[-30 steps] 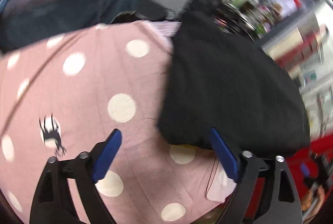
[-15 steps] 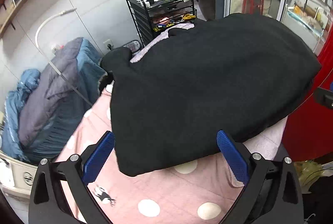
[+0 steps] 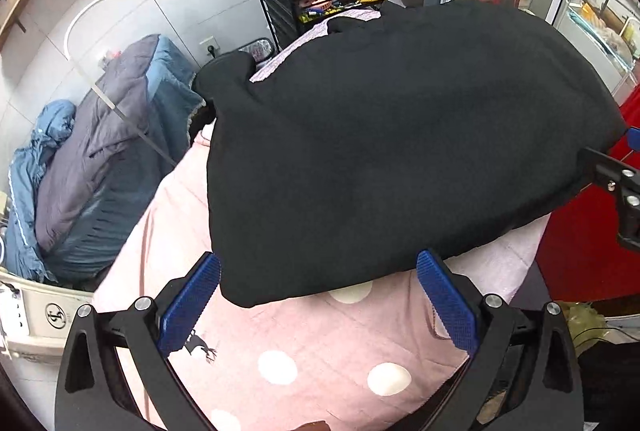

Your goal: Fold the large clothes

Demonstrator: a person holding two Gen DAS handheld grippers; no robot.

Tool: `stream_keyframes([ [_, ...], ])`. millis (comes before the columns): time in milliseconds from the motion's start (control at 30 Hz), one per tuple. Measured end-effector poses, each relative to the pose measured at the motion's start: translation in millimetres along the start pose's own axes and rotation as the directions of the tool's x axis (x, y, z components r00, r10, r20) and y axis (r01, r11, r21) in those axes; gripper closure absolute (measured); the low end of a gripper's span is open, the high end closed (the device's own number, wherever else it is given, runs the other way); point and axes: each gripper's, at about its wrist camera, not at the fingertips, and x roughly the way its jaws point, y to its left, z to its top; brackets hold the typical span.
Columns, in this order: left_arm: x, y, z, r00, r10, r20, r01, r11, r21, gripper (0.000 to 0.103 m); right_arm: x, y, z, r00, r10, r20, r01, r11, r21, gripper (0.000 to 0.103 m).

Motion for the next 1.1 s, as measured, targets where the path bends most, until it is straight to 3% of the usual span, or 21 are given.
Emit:
stream_keyframes([
  [1100,9,10,-2,1.0,0.009,-0.024,-0.01,0.999,-0.036,0.006,16,14,5,0.999,-0.004,-0.032,0.002,0.998,-0.06,0.013],
])
